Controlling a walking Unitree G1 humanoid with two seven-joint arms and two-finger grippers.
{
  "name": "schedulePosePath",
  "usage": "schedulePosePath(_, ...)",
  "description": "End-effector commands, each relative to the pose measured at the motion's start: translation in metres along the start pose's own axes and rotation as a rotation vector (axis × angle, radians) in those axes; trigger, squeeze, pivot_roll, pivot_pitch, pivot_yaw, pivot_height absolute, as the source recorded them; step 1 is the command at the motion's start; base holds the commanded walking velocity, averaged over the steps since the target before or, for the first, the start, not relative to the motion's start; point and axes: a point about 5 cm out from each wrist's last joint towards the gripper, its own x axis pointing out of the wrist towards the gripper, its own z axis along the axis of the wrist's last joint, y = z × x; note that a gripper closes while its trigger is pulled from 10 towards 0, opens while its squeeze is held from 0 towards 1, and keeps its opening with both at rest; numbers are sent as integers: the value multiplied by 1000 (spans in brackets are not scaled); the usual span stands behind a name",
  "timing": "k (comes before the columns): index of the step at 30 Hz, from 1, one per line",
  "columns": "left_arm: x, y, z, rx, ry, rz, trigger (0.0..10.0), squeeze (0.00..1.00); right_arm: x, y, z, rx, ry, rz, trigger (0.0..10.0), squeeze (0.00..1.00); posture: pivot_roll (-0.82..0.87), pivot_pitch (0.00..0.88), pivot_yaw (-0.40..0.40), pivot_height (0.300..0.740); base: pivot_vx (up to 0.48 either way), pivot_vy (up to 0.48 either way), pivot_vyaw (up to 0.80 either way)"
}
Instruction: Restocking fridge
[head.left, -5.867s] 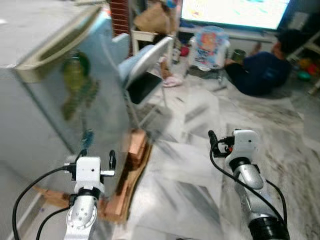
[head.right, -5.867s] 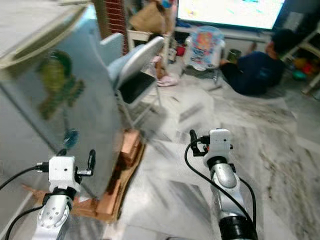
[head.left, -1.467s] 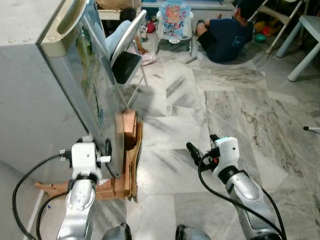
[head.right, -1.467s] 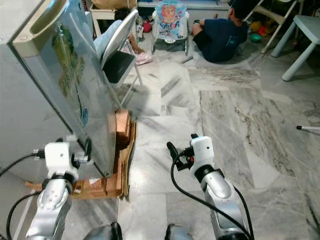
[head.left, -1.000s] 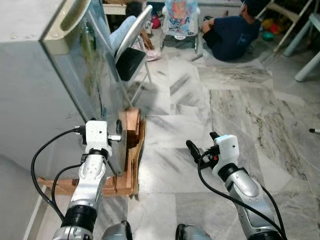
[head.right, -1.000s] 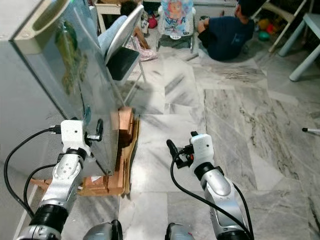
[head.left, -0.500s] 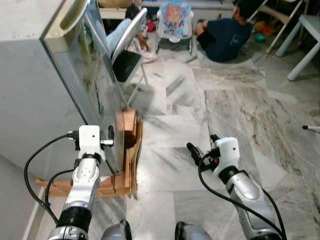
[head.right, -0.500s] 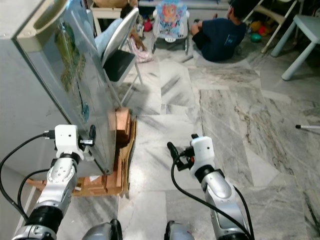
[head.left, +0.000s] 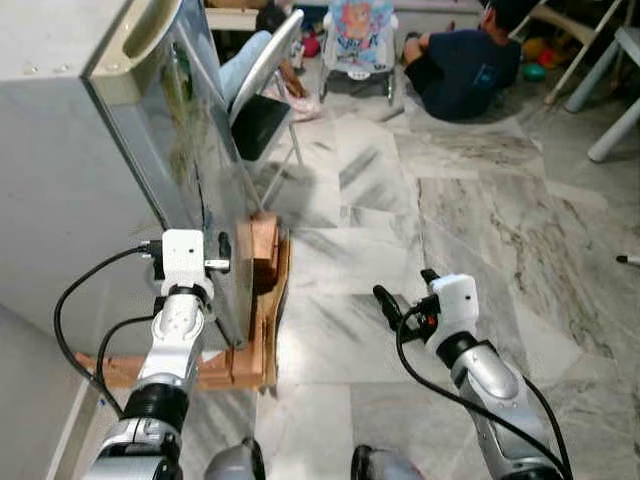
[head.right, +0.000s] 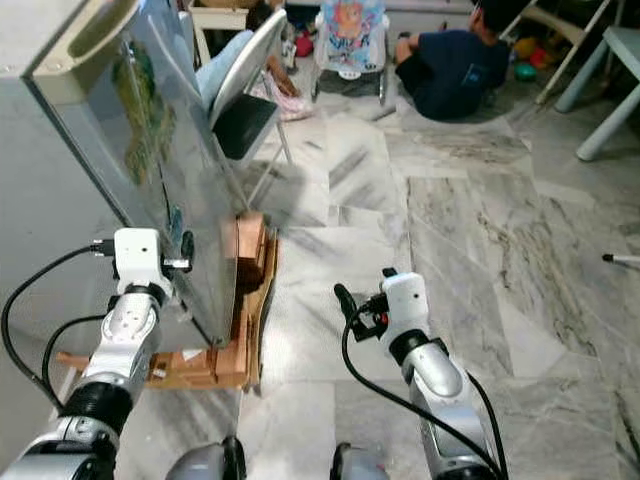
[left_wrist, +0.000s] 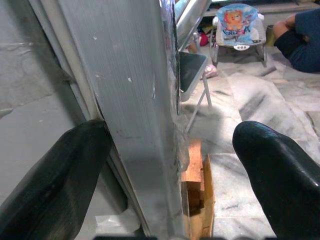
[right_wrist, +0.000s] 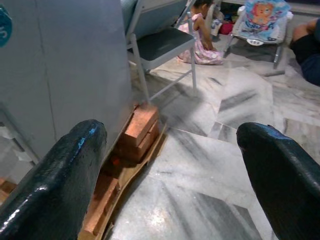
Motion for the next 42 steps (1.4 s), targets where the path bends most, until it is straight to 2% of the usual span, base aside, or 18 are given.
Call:
schedulePosePath(1, 8, 0, 11, 11, -32, -6, 10000, 0, -1, -1, 0, -11, -1, -1, 10000, 0, -92, 125, -11, 740, 0, 0, 0)
schedulePosePath(7, 13, -6, 18, -3, -47, -26, 10000, 0, -5, -4, -6, -19, 26, -2, 10000, 0, -93, 120, -11, 740, 0, 0, 0)
schedulePosePath(9, 14, -25, 27, -9, -82, -106, 10000, 0, -8, -6, -14, -44, 89, 4, 10000, 0, -92, 119, -11, 740, 0, 0, 0)
schedulePosePath(11, 13, -32, 29, -10, -94, -134, 10000, 0, -8, -7, -17, -54, 110, 5, 10000, 0, -92, 119, -11, 740, 0, 0, 0)
schedulePosePath(12, 10, -60, 39, -1, -135, -250, 10000, 0, -10, -7, -22, -66, 141, 9, 10000, 0, -92, 119, -11, 740, 0, 0, 0)
schedulePosePath(15, 1, -100, 50, -12, -178, -410, 10000, 0, -10, -6, -26, -64, 162, 21, 10000, 0, -92, 118, -10, 740, 0, 0, 0)
schedulePosePath(18, -16, -146, 63, -39, -225, -615, 10000, 0, -11, -4, -28, -65, 181, 37, 10000, 0, -98, 117, -9, 740, 0, 0, 0)
schedulePosePath(21, -37, -180, 73, -48, -275, -788, 10000, 0, -13, -2, -31, -64, 196, 47, 10000, 0, -100, 114, -5, 740, 0, 0, 0)
schedulePosePath(23, -49, -196, 66, -24, -262, -871, 10000, 0, -14, -1, -33, -62, 210, 55, 10000, 0, -104, 111, -2, 740, 0, 0, 0)
schedulePosePath(25, -45, -190, 57, -15, -228, -831, 10000, 0, -13, 0, -33, -60, 212, 59, 10000, 0, -108, 113, -1, 740, 0, 0, 0)
schedulePosePath(28, -34, -172, 56, -23, -220, -742, 10000, 0, -13, 0, -33, -59, 213, 63, 10000, 0, -96, 120, -5, 740, 0, 0, 0)
schedulePosePath(29, -30, -164, 56, -20, -222, -712, 10000, 0, -13, 0, -33, -58, 214, 63, 10000, 0, -96, 120, -5, 740, 0, 0, 0)
schedulePosePath(30, -23, -146, 55, -17, -219, -650, 10000, 0, -13, 0, -34, -54, 216, 65, 10000, 0, -96, 120, -5, 740, 0, 0, 0)
schedulePosePath(31, -23, -146, 55, -17, -219, -650, 10000, 0, -13, 0, -34, -54, 216, 65, 10000, 0, -96, 120, -5, 740, 0, 0, 0)
schedulePosePath(32, -20, -131, 52, -13, -207, -606, 10000, 0, -12, 1, -33, -52, 211, 67, 10000, 0, -85, 122, -4, 740, 0, 0, 0)
schedulePosePath(39, -26, -80, 28, 8, -176, -451, 10000, 0, -5, 2, -26, -35, 167, 46, 10000, 0, -75, 125, -4, 740, 0, -57, 0)
schedulePosePath(40, -31, -67, 17, 17, -142, -403, 10000, 0, -5, 3, -24, -33, 160, 45, 10000, 0, -70, 127, -4, 740, 0, -442, -600)
schedulePosePath(42, -38, -54, 7, 17, -109, -366, 10000, 0, -5, 4, -24, -32, 156, 47, 10000, 0, -70, 127, -4, 740, 0, -424, -738)
